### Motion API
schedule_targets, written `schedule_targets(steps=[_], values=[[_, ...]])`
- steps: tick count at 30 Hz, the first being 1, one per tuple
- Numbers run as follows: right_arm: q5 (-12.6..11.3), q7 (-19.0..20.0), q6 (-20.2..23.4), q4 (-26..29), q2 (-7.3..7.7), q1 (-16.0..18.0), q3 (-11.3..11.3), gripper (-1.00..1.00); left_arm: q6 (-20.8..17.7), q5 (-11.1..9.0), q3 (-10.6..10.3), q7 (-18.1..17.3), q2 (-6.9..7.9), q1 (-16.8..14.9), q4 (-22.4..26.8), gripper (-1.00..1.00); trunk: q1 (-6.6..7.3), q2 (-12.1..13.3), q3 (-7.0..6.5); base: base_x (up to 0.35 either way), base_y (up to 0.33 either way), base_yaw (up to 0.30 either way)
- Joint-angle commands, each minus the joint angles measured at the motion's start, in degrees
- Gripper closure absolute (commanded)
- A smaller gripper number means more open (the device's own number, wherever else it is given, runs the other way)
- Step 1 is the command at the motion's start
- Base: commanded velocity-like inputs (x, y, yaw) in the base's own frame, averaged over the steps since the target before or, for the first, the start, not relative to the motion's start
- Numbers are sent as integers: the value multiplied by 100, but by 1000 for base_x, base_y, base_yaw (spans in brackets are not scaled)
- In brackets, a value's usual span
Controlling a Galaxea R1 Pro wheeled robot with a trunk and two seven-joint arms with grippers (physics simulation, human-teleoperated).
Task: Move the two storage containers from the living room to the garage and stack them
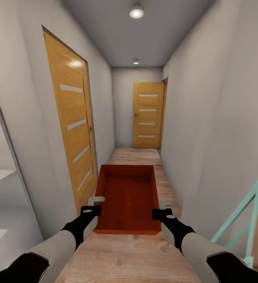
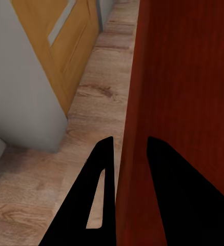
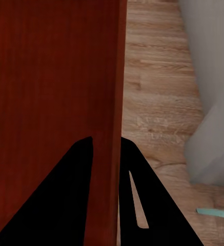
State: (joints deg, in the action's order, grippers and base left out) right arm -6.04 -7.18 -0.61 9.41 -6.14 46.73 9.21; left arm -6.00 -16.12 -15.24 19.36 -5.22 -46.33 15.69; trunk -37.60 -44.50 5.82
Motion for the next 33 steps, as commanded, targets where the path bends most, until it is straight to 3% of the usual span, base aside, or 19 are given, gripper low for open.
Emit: schedule_targets(steps=[1, 7, 33], values=[[-125, -29, -2, -18, -1, 3, 11, 100, -34, 74, 80, 59, 4, -4, 110, 100, -5, -8, 10, 305, 193, -20], [-125, -29, 0, -18, 5, 5, 11, 100, -18, 74, 82, 59, 4, -4, 105, 100, -5, -8, 10, 310, 138, -7], [-125, -29, 0, -18, 5, 3, 11, 100, -16, 74, 82, 59, 21, -5, 92, 100, -5, -8, 10, 322, 3, 0]])
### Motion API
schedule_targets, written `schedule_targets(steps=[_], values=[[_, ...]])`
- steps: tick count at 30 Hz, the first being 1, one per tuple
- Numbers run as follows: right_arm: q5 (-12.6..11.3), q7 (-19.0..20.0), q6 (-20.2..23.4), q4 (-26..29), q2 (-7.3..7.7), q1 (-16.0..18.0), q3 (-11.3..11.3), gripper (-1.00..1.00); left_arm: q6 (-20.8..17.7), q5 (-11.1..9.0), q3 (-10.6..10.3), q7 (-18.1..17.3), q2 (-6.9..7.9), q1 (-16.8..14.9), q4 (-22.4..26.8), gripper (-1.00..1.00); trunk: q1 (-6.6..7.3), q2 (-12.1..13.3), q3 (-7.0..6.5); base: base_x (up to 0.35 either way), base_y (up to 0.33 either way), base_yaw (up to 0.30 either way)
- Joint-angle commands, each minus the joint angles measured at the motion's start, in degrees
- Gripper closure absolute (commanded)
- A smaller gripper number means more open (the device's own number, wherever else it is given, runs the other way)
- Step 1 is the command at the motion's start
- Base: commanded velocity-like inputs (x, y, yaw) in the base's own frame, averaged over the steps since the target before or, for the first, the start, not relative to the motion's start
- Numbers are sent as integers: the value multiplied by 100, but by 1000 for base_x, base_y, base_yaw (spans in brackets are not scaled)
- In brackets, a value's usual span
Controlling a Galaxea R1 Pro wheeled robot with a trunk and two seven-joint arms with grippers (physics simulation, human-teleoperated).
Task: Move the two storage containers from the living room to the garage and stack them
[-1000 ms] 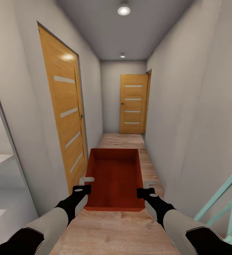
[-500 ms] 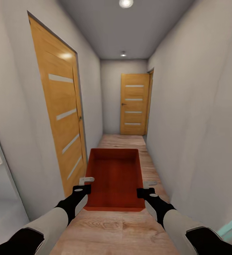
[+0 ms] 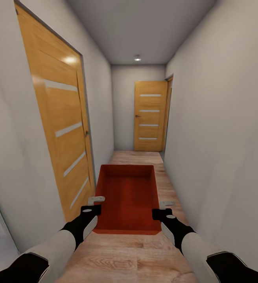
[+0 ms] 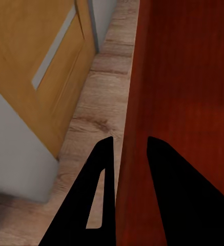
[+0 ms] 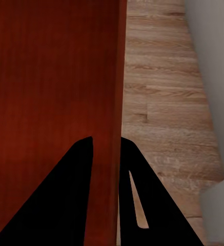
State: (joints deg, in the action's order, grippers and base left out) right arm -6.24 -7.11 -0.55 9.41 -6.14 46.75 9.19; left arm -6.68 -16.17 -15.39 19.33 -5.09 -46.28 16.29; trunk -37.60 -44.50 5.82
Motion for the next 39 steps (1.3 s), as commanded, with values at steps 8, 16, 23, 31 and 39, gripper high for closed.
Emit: schedule_targets(steps=[8, 16, 23, 31, 39], values=[[-105, -36, -6, -18, 1, 0, 13, 100, 51, 79, 97, 62, 8, -9, 32, 100, -5, -8, 9, 323, 0, 0], [-105, -36, -6, -18, 5, 1, 13, 100, 53, 79, 97, 62, 8, -10, 32, 100, -5, -8, 9, 322, 0, 0], [-105, -36, -22, -18, 4, 0, 10, 100, 53, 79, 95, 62, 8, -9, 32, 100, -5, -8, 9, 322, 0, 0], [-105, -36, -20, -18, -8, 1, 12, 100, 53, 79, 97, 62, 8, -12, 32, 100, -5, -8, 9, 322, 0, -112], [-105, -36, -5, -18, -2, 0, 13, 100, 53, 79, 97, 62, 8, -12, 36, 100, -5, -8, 9, 323, 0, -70]])
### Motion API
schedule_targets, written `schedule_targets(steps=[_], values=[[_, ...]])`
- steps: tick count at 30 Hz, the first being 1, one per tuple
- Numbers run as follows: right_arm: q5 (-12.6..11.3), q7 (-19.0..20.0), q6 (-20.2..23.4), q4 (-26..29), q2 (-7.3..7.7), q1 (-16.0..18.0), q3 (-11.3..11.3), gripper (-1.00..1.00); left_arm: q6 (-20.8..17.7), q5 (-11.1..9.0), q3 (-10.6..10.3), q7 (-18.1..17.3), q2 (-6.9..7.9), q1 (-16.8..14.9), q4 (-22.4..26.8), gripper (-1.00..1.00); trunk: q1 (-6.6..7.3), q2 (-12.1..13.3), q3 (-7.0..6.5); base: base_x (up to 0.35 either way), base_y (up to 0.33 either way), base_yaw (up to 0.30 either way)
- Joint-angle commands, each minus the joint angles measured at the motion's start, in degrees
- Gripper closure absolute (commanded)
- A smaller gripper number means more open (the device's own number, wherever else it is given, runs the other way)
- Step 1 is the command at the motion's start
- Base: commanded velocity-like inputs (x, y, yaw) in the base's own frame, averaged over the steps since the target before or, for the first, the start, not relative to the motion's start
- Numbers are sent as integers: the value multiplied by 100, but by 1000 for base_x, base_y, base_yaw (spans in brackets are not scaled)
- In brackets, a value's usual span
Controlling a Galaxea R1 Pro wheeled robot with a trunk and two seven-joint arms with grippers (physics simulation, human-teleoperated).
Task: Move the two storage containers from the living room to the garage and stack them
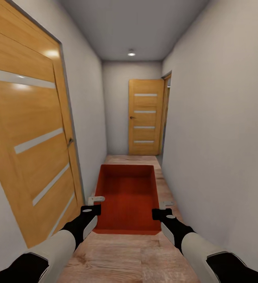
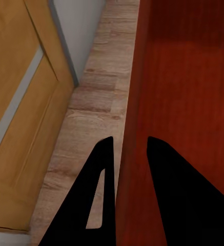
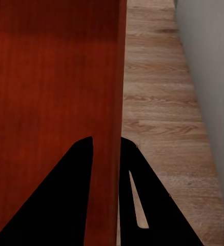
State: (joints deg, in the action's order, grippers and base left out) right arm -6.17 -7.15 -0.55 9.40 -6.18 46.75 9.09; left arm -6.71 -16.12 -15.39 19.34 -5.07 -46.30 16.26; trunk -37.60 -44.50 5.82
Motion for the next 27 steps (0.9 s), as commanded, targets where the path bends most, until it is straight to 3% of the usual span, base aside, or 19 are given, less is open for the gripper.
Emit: schedule_targets(steps=[1, 27], values=[[-113, -32, -2, -17, 4, 1, 23, 100, 55, 74, 97, 62, 6, -8, 39, 100, -5, -8, 9, 323, 0, -8], [-111, -32, -14, -17, 2, 1, 23, 100, 55, 74, 91, 62, 6, -8, 35, 100, -5, -8, 9, 323, 0, 0]])
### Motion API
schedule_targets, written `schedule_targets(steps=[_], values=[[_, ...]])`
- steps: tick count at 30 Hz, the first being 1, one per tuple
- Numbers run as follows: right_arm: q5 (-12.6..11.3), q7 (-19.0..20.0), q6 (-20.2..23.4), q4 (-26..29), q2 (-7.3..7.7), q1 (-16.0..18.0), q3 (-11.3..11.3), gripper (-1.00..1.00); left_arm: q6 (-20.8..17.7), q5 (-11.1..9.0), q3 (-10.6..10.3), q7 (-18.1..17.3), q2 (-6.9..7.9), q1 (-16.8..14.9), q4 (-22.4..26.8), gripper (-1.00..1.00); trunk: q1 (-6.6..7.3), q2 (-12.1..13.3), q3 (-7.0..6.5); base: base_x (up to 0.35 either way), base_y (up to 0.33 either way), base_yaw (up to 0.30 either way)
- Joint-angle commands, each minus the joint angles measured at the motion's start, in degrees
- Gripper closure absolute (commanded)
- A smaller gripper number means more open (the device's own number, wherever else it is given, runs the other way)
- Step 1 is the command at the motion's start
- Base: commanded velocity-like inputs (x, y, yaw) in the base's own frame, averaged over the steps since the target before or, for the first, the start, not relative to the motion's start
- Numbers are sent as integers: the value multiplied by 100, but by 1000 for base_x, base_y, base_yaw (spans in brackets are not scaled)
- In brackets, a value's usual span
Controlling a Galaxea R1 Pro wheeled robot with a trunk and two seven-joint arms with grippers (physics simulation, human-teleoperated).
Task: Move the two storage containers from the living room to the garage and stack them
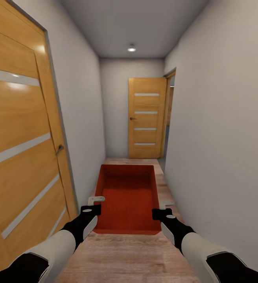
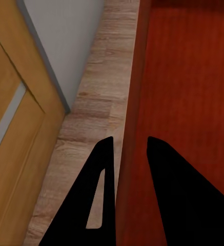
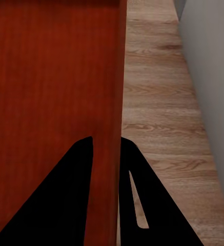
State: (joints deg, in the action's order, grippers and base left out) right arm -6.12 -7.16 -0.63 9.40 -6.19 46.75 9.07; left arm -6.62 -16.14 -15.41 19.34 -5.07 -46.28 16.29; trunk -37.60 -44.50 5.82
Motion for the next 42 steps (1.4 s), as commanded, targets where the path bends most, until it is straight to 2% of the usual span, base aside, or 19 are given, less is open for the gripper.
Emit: schedule_targets(steps=[1, 12, 42], values=[[-117, -31, -5, -17, 5, 1, 25, 100, 47, 76, 92, 61, 6, -11, 32, 100, -5, -7, 9, 323, 0, 0], [-117, -31, 1, -17, 4, 1, 24, 100, 47, 76, 93, 61, 6, -10, 33, 100, -5, -7, 9, 323, 0, -128], [-118, -31, -7, -17, 12, 1, 21, 100, 47, 76, 94, 61, 9, -12, 34, 100, -5, -7, 9, 323, 0, -2]])
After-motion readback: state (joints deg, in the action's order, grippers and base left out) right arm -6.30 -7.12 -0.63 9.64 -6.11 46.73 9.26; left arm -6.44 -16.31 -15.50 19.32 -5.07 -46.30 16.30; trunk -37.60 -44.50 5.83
